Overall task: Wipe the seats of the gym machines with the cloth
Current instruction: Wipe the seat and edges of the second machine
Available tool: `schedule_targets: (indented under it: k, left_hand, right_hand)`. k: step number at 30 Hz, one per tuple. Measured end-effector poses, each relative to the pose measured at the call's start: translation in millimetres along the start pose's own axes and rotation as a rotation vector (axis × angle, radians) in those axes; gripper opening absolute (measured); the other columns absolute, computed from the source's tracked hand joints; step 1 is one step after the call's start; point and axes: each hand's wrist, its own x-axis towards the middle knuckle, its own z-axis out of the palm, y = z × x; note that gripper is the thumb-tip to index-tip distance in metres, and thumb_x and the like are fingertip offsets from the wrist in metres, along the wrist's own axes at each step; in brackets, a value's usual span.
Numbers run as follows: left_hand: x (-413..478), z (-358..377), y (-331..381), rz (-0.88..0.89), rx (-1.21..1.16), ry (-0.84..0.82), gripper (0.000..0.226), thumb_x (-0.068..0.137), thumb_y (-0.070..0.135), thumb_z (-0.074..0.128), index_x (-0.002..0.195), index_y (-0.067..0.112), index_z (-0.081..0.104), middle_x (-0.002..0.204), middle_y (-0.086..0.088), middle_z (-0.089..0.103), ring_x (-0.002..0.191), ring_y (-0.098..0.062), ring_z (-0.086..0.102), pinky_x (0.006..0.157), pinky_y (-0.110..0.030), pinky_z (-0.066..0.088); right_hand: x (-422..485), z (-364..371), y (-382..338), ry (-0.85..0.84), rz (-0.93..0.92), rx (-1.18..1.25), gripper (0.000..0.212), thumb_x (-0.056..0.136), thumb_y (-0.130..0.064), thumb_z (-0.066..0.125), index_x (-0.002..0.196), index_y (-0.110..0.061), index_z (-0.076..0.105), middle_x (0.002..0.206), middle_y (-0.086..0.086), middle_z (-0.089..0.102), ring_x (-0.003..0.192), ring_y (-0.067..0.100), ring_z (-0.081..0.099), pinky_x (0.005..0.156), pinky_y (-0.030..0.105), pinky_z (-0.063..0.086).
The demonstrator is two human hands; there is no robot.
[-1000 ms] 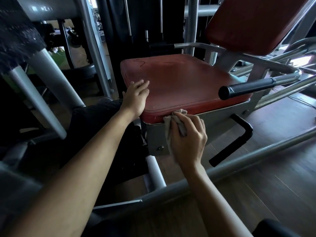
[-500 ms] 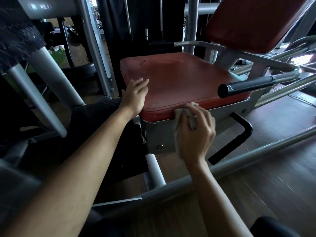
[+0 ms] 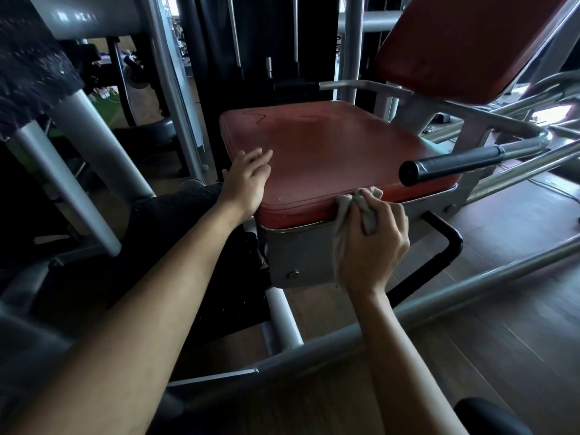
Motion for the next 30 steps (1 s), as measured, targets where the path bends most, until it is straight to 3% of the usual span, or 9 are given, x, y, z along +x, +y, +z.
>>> schedule_targets:
  k: [4, 7, 13, 17, 22, 24, 27, 30]
  left_hand:
    - [1, 0, 2, -0.009, -0.002, -0.002, 0.039, 0.107, 0.02, 0.039, 0.145, 0.022, 0.049, 0.162, 0.003, 0.029, 0.155, -0.015, 0.004, 0.125, -0.045, -0.005]
    - [-1, -2, 6, -0.013, 0.016, -0.013, 0.04, 0.108, 0.021, 0.038, 0.146, 0.021, 0.048, 0.162, 0.003, 0.029, 0.155, -0.015, 0.005, 0.124, -0.035, 0.0]
    - [5, -7, 6, 0.012, 0.254, -0.018, 0.044, 0.099, 0.035, 0.042, 0.14, 0.025, 0.055, 0.151, 0.002, 0.044, 0.145, -0.017, 0.033, 0.122, -0.046, 0.02]
    - [-3, -7, 18, -0.062, 0.381, -0.069, 0.042, 0.107, 0.026, 0.038, 0.149, 0.028, 0.043, 0.161, 0.008, 0.028, 0.153, -0.015, 0.012, 0.123, -0.046, -0.011]
    - [-11, -11, 29, -0.087, 0.442, -0.141, 0.051, 0.107, 0.027, 0.039, 0.157, 0.025, 0.028, 0.166, 0.005, 0.017, 0.155, -0.019, -0.001, 0.119, -0.053, -0.014]
    - [-11, -14, 34, -0.135, 0.485, -0.205, 0.053, 0.108, 0.031, 0.035, 0.159, 0.028, 0.019, 0.167, 0.007, 0.009, 0.155, -0.016, -0.006, 0.119, -0.052, -0.015]
    - [-9, -19, 44, -0.172, 0.57, -0.296, 0.055, 0.108, 0.036, 0.026, 0.16, 0.028, 0.009, 0.168, 0.008, -0.001, 0.154, -0.017, -0.01, 0.12, -0.051, -0.012]
    - [-6, -20, 57, -0.219, 0.673, -0.36, 0.056, 0.108, 0.037, 0.021, 0.16, 0.026, 0.004, 0.168, 0.005, -0.004, 0.155, -0.022, -0.009, 0.121, -0.051, -0.01]
  right_hand:
    - [-9, -2, -7, -0.103, 0.023, 0.011, 0.016, 0.09, -0.014, 0.073, 0.106, -0.013, 0.076, 0.1, -0.005, 0.068, 0.093, 0.016, 0.065, 0.085, 0.03, 0.053]
    - [-13, -7, -10, -0.2, -0.012, 0.025, 0.018, 0.09, -0.014, 0.073, 0.108, -0.011, 0.075, 0.103, -0.005, 0.07, 0.096, 0.016, 0.065, 0.087, 0.034, 0.054]
    - [7, -16, -35, -0.299, -0.072, 0.058, 0.02, 0.089, -0.021, 0.071, 0.106, -0.013, 0.077, 0.103, -0.005, 0.073, 0.095, 0.015, 0.069, 0.085, 0.038, 0.056]
    - [39, -9, -62, -0.388, -0.025, 0.065, 0.019, 0.09, -0.017, 0.071, 0.108, -0.012, 0.076, 0.106, -0.005, 0.073, 0.098, 0.012, 0.069, 0.087, 0.037, 0.056]
    - [90, 24, -83, -0.507, -0.078, -0.074, 0.023, 0.092, -0.019, 0.067, 0.114, -0.017, 0.073, 0.113, -0.007, 0.072, 0.104, 0.016, 0.062, 0.092, 0.02, 0.045]
    - [108, 47, -81, -0.649, -0.066, -0.196, 0.028, 0.096, -0.028, 0.06, 0.122, -0.022, 0.067, 0.12, -0.007, 0.068, 0.11, 0.019, 0.058, 0.094, 0.023, 0.041]
    - [112, 68, -64, -1.014, -0.159, -0.57, 0.043, 0.098, -0.047, 0.046, 0.138, -0.029, 0.047, 0.138, -0.006, 0.053, 0.131, 0.027, 0.043, 0.103, 0.042, 0.039]
    - [113, 59, -59, -1.169, -0.31, -0.614, 0.05, 0.099, -0.043, 0.043, 0.143, -0.02, 0.042, 0.148, 0.003, 0.043, 0.141, 0.031, 0.034, 0.109, 0.046, 0.037]
